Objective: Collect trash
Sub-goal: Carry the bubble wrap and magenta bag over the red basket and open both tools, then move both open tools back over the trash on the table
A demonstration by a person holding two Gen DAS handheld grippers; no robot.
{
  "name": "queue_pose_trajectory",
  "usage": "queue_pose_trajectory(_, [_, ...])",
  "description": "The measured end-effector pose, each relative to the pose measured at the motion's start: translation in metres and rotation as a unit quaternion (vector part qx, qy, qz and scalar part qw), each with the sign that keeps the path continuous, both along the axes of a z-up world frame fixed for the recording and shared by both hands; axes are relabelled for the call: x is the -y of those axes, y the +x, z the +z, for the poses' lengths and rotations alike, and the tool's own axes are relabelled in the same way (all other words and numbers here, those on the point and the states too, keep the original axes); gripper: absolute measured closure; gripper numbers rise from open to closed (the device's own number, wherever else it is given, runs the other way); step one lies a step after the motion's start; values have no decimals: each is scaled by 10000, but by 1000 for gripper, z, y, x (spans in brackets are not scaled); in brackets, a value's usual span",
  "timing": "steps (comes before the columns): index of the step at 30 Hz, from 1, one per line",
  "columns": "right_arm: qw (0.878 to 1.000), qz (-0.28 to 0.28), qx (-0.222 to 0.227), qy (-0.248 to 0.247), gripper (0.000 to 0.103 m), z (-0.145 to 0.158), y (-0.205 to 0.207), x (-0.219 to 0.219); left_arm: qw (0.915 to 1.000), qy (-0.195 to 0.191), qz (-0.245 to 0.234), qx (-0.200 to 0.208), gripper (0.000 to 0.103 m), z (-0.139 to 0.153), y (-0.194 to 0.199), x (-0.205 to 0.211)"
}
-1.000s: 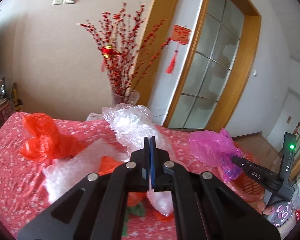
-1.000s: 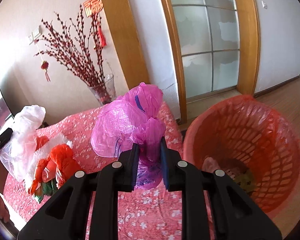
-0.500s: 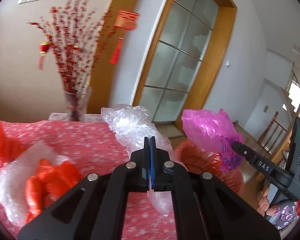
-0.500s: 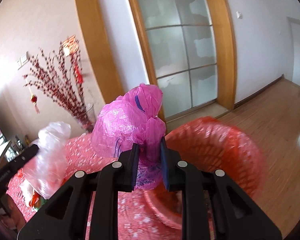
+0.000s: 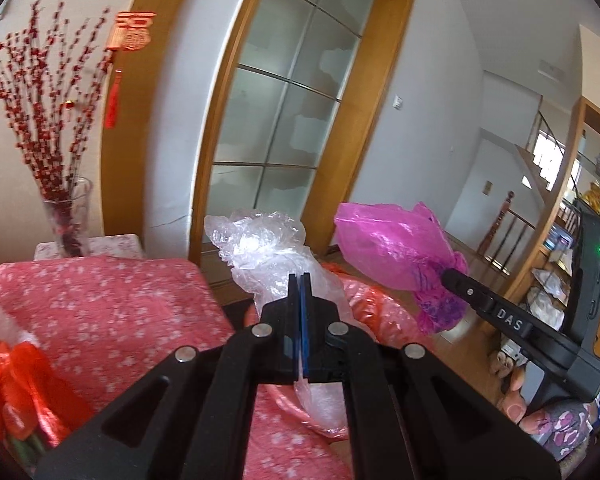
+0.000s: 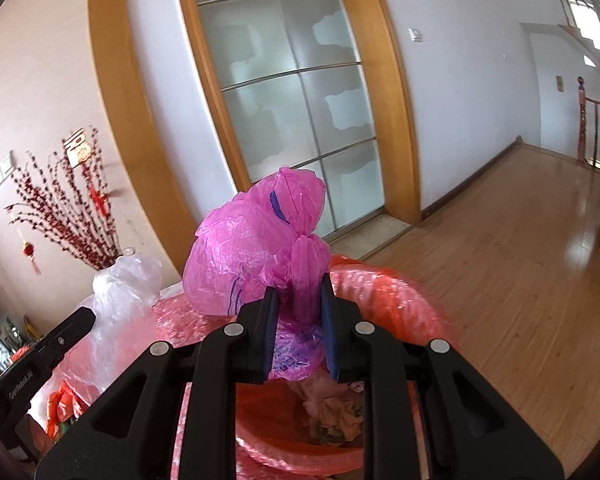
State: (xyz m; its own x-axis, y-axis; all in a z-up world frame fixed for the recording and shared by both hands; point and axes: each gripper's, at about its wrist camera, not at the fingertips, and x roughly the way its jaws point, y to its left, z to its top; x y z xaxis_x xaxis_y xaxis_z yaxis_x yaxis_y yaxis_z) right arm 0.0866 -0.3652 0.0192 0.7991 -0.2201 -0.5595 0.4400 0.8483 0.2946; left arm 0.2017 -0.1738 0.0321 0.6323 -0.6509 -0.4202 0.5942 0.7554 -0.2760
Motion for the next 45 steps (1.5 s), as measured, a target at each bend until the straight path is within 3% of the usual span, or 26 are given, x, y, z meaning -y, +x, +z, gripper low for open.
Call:
queue_pose_trajectory(17, [9976, -459, -197, 475, 78, -30, 1, 38, 9969, 31, -560, -546, 99, -34, 12, 64])
queue_pose_trajectory(19, [9970, -508, -282, 507, 73, -35, 3, 42, 9962, 82, -544, -669, 93, -42, 15, 70])
queue_pose_trajectory(21, [9967, -548, -315, 509, 64, -38, 2, 42, 9959, 146, -512, -736, 80, -48, 18, 71])
queue_pose_trajectory(23, [9964, -585, -337, 512, 61, -41, -1, 42, 9958, 222, -444, -764, 77, -53, 19, 69])
queue_pose_trajectory(25, [9963, -623, -353, 468, 61, -41, -3, 42, 9960, 255, -340, -787, 75, -57, 20, 61])
queue_pose_trajectory(29, [9965, -710, -309, 303, 49, -35, -6, 38, 9972, 312, -3, -683, 62, -56, 19, 38])
queue_pose_trajectory(36, [9985, -443, -303, -114, 48, -26, 2, 11, 9959, 575, 612, -334, 56, -51, 5, -12])
queue_pose_trajectory(41, [9988, 301, -335, -190, 48, -25, 18, -30, 9904, 737, 1166, -58, 53, -41, -5, -61])
queue_pose_trajectory(45, [9923, 1167, -405, -106, 48, -29, 36, -78, 9824, 707, 1727, 78, 48, -34, -14, -114])
